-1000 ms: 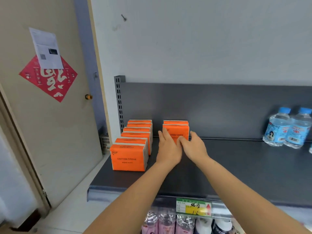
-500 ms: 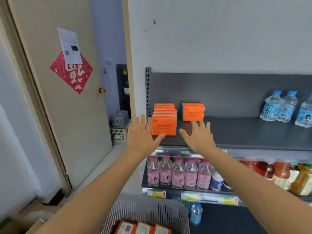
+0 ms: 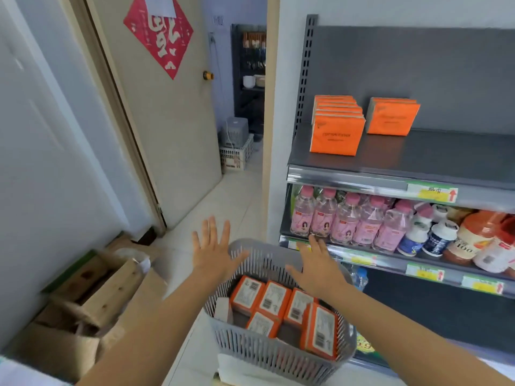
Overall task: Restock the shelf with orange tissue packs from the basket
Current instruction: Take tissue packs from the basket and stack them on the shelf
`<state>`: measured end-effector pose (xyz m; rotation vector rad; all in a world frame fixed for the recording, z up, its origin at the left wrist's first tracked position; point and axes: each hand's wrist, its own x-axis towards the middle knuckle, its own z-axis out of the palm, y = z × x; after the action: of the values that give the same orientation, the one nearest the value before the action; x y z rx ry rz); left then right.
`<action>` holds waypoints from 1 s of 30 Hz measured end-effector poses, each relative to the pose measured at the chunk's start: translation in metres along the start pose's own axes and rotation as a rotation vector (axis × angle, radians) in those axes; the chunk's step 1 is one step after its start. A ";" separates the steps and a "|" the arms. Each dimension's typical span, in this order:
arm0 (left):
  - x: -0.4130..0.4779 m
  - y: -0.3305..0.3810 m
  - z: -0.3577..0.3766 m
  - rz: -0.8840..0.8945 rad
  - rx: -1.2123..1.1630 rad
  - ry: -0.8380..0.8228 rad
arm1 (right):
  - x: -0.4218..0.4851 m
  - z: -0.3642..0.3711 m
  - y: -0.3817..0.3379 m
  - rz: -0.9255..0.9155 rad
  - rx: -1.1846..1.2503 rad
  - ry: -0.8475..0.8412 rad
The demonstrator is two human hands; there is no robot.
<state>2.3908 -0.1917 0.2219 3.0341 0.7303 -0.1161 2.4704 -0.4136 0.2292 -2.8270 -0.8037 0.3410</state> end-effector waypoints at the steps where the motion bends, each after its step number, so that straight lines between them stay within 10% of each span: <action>1: -0.002 -0.003 0.014 0.014 0.001 -0.030 | 0.001 0.012 0.003 0.020 -0.003 -0.066; 16: 0.019 0.045 0.156 0.365 0.121 -0.541 | 0.025 0.132 0.069 0.054 -0.307 -0.708; 30: 0.027 0.126 0.211 -0.074 0.141 -0.796 | 0.042 0.142 0.090 -0.224 -0.488 -0.524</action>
<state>2.4579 -0.2992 0.0093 2.6809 0.7506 -1.3145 2.5111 -0.4503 0.0647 -3.0649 -1.4680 0.9961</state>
